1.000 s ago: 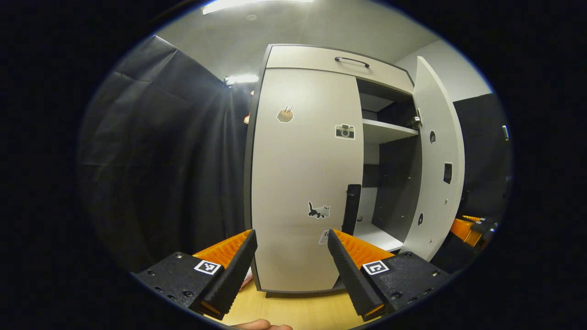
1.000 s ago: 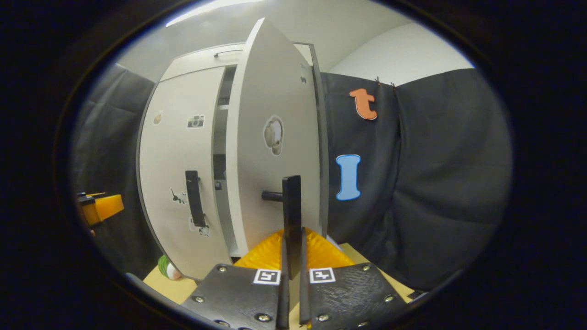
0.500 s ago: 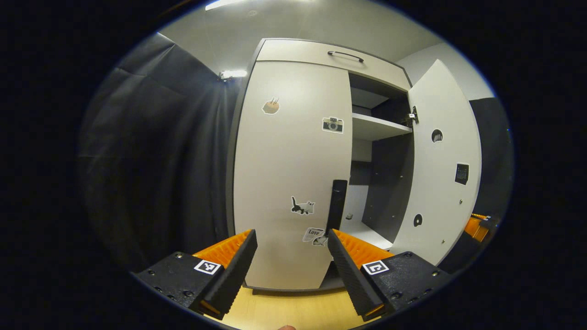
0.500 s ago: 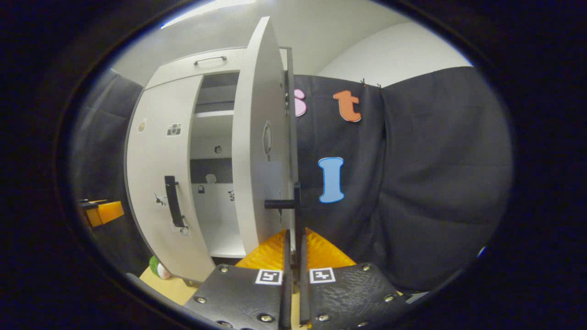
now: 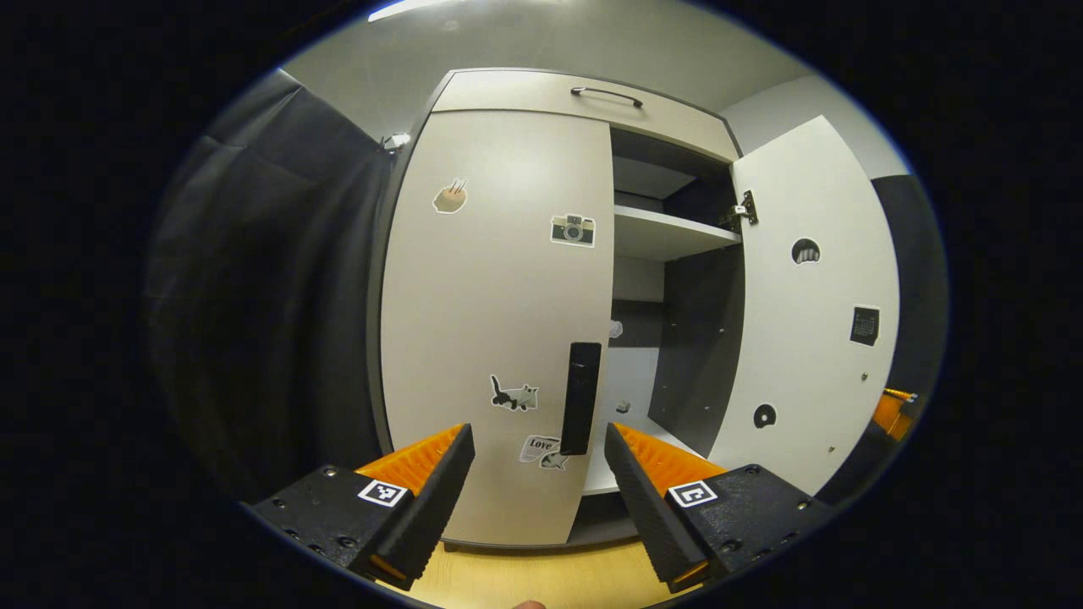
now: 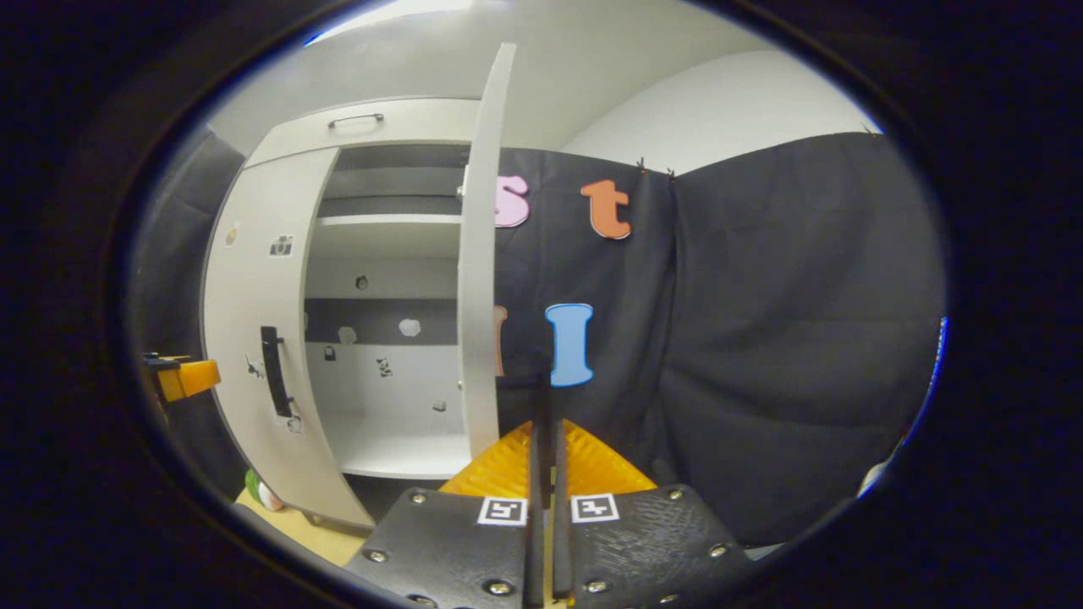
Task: Open the right door of the double-door shoe cabinet with the right hand, and open the left door with the left hand.
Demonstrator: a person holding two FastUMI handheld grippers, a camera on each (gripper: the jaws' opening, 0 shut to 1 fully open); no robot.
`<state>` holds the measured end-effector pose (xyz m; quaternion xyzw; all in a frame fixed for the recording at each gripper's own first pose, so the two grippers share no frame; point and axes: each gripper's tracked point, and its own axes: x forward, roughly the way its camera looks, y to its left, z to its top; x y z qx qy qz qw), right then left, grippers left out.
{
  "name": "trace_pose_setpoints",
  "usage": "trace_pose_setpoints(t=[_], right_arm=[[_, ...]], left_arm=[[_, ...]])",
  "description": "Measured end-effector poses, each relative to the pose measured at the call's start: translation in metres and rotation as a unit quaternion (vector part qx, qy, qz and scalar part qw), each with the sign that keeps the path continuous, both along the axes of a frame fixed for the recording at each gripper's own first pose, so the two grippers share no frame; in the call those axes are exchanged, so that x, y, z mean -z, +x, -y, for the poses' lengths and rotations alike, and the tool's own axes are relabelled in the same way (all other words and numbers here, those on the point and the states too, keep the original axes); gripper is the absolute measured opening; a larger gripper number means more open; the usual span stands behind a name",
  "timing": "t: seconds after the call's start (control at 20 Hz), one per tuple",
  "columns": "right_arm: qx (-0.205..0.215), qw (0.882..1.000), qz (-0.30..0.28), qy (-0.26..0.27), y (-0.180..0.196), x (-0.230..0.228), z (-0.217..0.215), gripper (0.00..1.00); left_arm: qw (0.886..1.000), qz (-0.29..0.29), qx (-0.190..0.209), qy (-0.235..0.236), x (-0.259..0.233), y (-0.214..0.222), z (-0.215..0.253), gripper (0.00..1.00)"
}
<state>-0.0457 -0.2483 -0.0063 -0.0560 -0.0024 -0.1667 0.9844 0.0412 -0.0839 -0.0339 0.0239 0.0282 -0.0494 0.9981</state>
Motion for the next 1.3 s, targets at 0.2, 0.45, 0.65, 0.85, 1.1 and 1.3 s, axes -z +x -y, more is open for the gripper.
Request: trace_pose_setpoints(t=[0.2,0.45,0.65,0.85,1.1,1.3], right_arm=[[0.026,1.0,0.012,-0.009,-0.021,-0.013,0.019,0.05],[0.06,0.998,0.015,-0.007,-0.042,-0.02,0.043,0.05],[0.078,0.997,0.011,-0.014,-0.054,-0.02,0.052,0.11],[0.097,0.995,0.001,-0.02,-0.063,-0.016,0.061,0.15],[0.114,0.993,-0.015,-0.016,-0.071,-0.006,0.067,0.15],[0.12,0.992,-0.018,-0.018,-0.075,-0.004,0.068,0.15]], left_arm=[[1.0,-0.006,0.003,0.004,0.004,0.023,0.01,0.96],[1.0,-0.009,0.013,0.009,0.009,0.05,0.026,0.96],[1.0,-0.007,0.007,0.018,0.011,0.074,0.029,0.92],[0.999,-0.021,0.007,0.026,0.022,0.094,0.032,0.77],[0.999,-0.03,0.014,0.027,0.03,0.108,0.039,0.69],[0.999,-0.031,0.013,0.033,0.035,0.116,0.045,0.47]])
